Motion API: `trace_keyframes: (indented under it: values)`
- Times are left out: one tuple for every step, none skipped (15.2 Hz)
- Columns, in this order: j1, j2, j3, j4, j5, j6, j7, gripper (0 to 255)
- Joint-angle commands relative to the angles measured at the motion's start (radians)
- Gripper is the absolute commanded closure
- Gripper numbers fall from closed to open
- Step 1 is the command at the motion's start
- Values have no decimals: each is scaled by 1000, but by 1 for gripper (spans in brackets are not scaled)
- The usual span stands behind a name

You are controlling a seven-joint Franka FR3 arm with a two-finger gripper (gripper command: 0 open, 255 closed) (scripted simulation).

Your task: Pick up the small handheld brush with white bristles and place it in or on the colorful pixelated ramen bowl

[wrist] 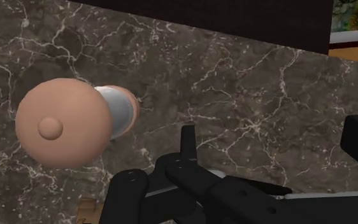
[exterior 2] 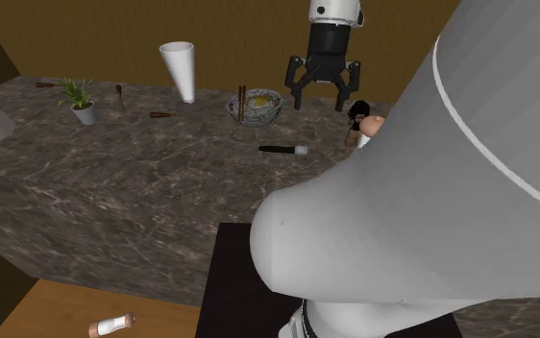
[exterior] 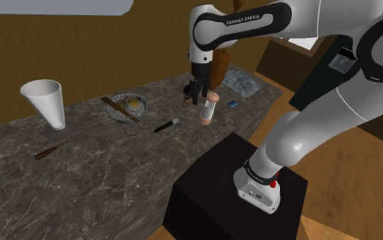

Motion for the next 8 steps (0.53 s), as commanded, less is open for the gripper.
trace_keyframes:
  values:
    - [2,79,-7,18,-1,48,-34,0]
    - [4,121,-8,31,0,69,-49,0]
    - [5,162,-9,47,2,89,-64,0]
    - [6,204,-10,63,3,108,-78,0]
    - [8,246,-10,80,5,125,-93,0]
    - [9,287,-10,99,7,142,-107,0]
    - [10,329,-9,120,9,157,-120,0]
    - [11,371,-8,141,11,171,-133,0]
